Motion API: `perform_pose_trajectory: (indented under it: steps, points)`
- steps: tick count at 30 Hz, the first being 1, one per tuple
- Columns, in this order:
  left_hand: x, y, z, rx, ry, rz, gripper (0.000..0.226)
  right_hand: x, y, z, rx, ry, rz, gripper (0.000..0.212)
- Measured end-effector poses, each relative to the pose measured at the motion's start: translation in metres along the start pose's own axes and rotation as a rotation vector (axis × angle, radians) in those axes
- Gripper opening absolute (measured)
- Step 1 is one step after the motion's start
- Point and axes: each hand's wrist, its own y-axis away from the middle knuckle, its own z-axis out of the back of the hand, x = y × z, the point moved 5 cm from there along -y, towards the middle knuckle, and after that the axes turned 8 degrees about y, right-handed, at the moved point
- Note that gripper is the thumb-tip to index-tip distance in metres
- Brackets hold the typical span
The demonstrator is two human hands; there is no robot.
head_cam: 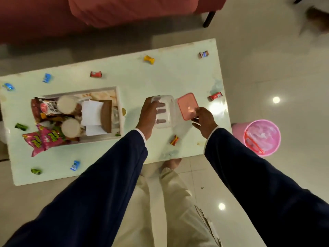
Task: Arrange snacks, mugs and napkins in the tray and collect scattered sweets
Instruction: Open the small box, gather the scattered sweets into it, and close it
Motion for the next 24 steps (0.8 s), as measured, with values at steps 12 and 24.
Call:
perform_pose_trajectory:
  steps: [12,24]
  points:
    - [0.06,-0.075,-0.004,-0.088,-0.394,-0.114,0.04,-0.033,-0.044,0.014,-0.065,0.014,-0.029,0.046]
    - [0.06,-0.087,0.001,-0.095,-0.583,-0.168,0.053,-0.022,0.004,-0.013,0.085,0.506,0.252,0.037]
